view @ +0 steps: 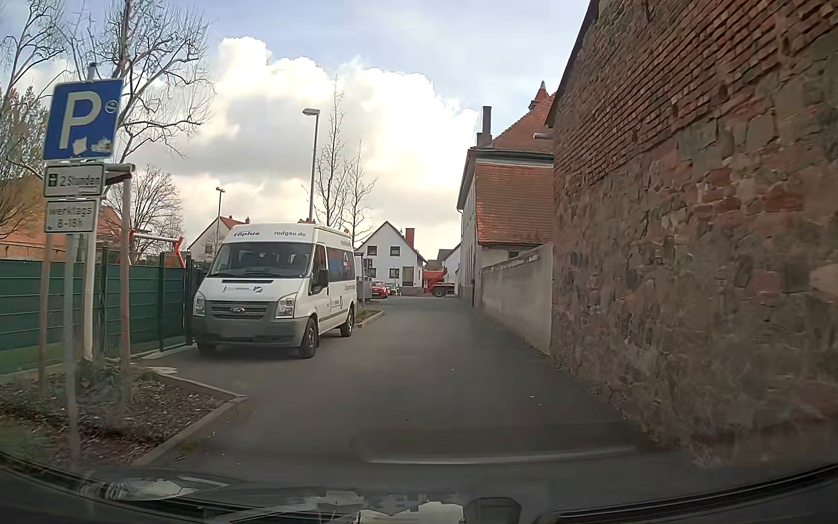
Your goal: Follow the waypoints while adhering to traffic rules and regulations
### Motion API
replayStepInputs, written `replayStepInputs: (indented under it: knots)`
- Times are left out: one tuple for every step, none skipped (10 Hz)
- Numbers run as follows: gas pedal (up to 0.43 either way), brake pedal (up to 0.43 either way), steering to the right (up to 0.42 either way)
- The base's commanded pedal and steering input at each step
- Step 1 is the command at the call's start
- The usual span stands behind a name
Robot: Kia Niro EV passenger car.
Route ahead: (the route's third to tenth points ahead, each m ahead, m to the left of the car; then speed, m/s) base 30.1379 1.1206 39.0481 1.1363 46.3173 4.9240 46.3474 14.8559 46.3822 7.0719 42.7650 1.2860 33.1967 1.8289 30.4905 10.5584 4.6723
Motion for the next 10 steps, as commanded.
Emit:
replayStepInputs:
  knots:
    - [0.059,0.000,-0.004]
    - [0.067,0.000,-0.004]
    - [0.067,0.000,-0.004]
    - [0.067,0.000,-0.004]
    - [0.067,0.000,-0.004]
    - [0.067,0.000,-0.004]
    - [0.079,0.000,-0.004]
    - [0.079,0.000,-0.004]
    - [0.079,0.000,-0.003]
    - [0.079,0.000,-0.003]
